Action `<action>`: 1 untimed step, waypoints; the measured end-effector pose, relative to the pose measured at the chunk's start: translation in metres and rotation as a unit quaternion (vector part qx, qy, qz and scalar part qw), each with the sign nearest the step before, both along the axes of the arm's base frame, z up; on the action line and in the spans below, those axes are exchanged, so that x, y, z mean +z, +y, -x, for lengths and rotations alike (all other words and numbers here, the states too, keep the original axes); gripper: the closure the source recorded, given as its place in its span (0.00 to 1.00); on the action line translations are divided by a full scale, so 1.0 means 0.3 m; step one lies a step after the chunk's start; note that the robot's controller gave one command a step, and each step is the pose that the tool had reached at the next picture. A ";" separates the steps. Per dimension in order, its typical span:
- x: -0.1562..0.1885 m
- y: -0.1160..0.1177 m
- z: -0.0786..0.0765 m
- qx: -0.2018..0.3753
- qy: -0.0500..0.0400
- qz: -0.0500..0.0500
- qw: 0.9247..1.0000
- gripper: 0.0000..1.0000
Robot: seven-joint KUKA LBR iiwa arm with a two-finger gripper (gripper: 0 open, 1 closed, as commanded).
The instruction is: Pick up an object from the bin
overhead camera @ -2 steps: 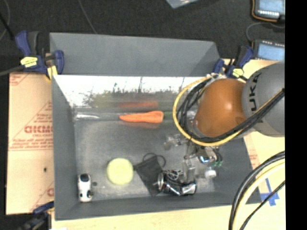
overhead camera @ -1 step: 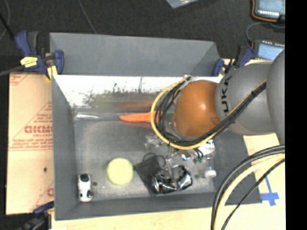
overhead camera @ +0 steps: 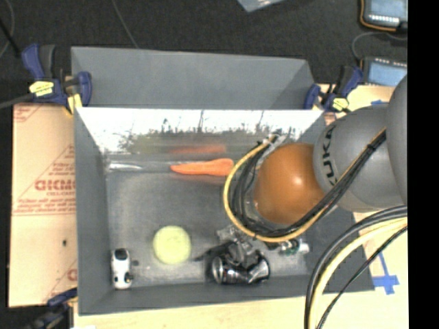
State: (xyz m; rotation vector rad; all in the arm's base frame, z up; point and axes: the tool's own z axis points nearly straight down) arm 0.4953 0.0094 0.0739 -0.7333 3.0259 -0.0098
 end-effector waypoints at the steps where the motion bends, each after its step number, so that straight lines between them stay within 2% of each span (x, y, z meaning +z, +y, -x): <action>1: 0.000 0.000 0.000 0.000 0.000 0.000 1.000 1.00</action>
Offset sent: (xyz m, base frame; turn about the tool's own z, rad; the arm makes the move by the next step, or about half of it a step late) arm -0.0001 0.0000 0.0522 0.0000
